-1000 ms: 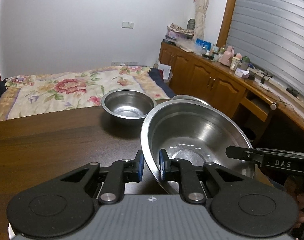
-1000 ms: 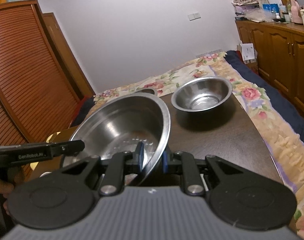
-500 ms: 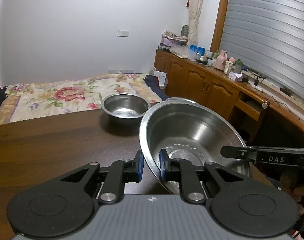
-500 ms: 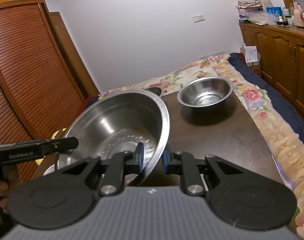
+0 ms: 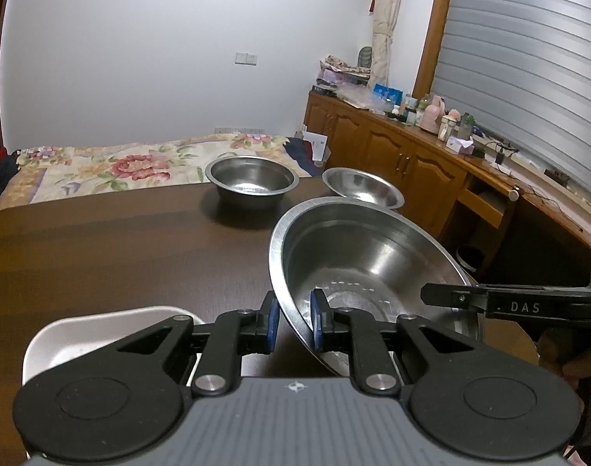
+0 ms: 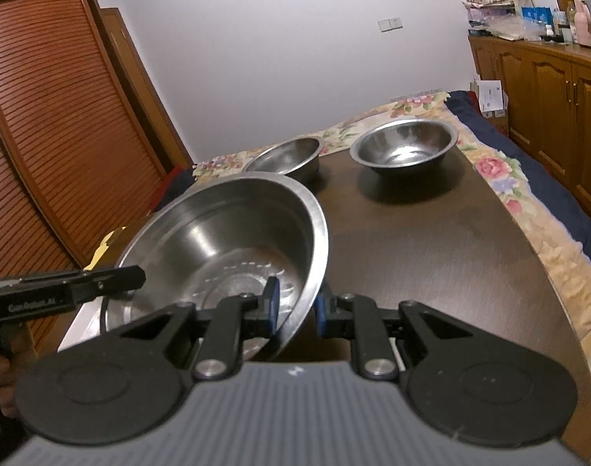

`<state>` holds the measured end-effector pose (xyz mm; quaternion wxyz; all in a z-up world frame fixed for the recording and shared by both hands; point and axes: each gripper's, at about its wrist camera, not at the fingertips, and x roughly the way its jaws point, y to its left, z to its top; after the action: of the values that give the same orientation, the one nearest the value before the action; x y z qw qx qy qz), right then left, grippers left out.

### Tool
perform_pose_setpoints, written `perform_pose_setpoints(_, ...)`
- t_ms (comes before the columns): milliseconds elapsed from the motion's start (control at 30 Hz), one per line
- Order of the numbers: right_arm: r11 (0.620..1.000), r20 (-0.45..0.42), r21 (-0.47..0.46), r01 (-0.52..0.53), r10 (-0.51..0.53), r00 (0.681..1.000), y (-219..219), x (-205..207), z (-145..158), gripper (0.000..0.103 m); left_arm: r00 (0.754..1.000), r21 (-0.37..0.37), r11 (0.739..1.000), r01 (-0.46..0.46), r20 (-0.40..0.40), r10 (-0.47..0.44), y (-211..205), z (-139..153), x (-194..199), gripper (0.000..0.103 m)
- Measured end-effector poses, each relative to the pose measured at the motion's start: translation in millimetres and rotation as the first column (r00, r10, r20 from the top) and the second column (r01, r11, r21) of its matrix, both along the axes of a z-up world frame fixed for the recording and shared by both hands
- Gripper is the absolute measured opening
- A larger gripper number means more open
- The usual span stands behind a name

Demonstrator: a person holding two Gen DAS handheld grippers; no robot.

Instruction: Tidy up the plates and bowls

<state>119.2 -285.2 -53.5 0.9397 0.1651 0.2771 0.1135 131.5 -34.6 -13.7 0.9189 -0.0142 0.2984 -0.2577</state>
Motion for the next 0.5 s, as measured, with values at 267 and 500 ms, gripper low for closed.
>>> perform_pose_setpoints(267,1.0,0.011,-0.027,0.014,-0.013,1.0,4,-7,-3,0.02,1.0,0.0,1.0,0.002,-0.02,-0.002,2,-12,-6,0.02)
perform_pose_setpoints(500,1.0,-0.015,-0.01,0.014,-0.014,1.0,2,-12,-10,0.02,0.999,0.009,1.0,0.011,-0.033,-0.011,2,-17,-13,0.02)
